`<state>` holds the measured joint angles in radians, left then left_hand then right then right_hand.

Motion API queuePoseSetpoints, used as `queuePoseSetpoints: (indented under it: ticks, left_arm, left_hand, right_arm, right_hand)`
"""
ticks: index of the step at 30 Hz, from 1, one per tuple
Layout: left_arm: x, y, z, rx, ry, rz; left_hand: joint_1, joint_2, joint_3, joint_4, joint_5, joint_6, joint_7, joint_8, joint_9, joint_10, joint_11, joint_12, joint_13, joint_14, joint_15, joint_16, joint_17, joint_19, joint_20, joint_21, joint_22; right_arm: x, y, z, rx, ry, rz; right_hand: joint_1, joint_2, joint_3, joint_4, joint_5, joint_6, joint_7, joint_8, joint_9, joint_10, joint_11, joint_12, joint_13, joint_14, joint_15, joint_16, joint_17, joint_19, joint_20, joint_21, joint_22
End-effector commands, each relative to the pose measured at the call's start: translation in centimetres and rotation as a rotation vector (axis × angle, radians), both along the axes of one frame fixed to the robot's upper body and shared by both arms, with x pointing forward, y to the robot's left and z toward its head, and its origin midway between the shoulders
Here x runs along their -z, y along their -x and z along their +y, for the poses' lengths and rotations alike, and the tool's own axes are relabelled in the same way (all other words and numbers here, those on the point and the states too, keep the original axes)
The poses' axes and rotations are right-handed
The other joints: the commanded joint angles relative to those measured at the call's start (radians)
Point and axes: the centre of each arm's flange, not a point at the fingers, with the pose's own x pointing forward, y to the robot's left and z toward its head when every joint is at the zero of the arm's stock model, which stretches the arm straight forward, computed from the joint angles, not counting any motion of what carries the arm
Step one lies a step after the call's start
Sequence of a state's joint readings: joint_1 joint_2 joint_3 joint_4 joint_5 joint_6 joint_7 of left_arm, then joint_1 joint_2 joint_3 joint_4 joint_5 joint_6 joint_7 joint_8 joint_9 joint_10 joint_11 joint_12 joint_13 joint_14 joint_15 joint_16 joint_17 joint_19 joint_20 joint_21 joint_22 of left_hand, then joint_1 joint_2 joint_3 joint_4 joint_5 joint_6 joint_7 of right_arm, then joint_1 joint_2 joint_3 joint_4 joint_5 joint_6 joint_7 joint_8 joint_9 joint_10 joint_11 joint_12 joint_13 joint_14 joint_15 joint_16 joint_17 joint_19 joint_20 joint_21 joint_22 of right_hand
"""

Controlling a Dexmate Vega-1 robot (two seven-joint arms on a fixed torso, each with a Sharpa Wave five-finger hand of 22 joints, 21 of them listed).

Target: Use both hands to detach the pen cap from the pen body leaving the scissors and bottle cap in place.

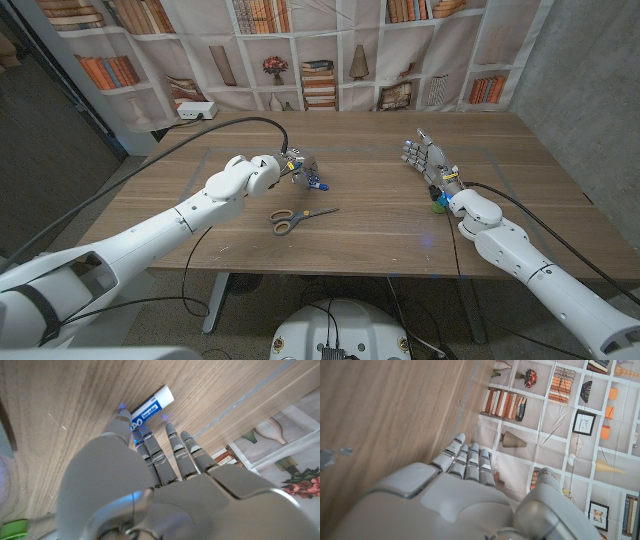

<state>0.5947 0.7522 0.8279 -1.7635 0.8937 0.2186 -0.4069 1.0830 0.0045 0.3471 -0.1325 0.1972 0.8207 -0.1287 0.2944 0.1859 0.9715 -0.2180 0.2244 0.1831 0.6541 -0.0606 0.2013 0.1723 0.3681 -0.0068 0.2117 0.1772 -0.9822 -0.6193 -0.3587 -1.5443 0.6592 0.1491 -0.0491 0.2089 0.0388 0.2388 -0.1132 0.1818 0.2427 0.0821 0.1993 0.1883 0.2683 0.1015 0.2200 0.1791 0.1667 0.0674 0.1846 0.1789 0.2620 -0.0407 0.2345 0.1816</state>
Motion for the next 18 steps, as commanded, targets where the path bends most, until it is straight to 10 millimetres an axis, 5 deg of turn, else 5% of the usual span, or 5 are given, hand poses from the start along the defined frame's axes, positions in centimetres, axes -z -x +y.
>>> queuePoseSetpoints:
  ticks: [1,12,18]
  left_arm:
    - [1.8,0.1,-1.0,-0.031,0.015,0.018]
    - [2.5,0.7,-2.5,-0.038,-0.054,-0.001]
    - [3.6,0.8,-3.0,-0.036,-0.036,-0.035]
  left_hand:
    - [0.001,-0.001,0.005,0.0,-0.006,0.016,0.03,-0.014,0.003,0.003,-0.002,-0.01,0.004,0.001,-0.131,-0.006,0.0,0.005,0.011,0.004,-0.001]
    - [-0.004,-0.001,0.005,0.006,-0.007,-0.001,0.023,-0.032,0.004,-0.02,-0.002,-0.028,0.004,-0.02,-0.13,-0.019,0.0,-0.008,0.026,-0.005,0.0]
    - [-0.001,0.005,0.011,0.008,-0.007,0.076,0.019,-0.014,0.004,0.033,-0.001,-0.018,0.006,0.006,-0.128,-0.01,0.001,-0.001,0.0,-0.006,0.0]
  right_arm:
    - [0.1,0.1,-0.7,0.001,0.007,0.01]
    - [0.8,0.3,-1.2,-0.004,0.002,0.024]
    - [1.3,0.2,-1.3,-0.008,-0.006,0.033]
  right_hand:
    - [0.007,-0.002,-0.001,-0.001,-0.001,0.003,-0.001,-0.002,0.002,0.008,-0.002,0.0,0.004,0.007,0.003,0.0,0.005,0.01,-0.011,-0.002,0.002]
    - [0.007,-0.002,-0.001,-0.002,-0.001,0.001,-0.002,-0.003,0.002,0.01,-0.002,0.0,0.004,0.008,0.003,0.0,0.005,0.01,-0.009,-0.003,0.003]
    - [0.008,-0.002,-0.002,-0.002,-0.001,0.001,-0.001,-0.003,0.002,0.01,-0.002,0.0,0.004,0.008,0.004,0.0,0.005,0.01,-0.009,-0.004,0.003]
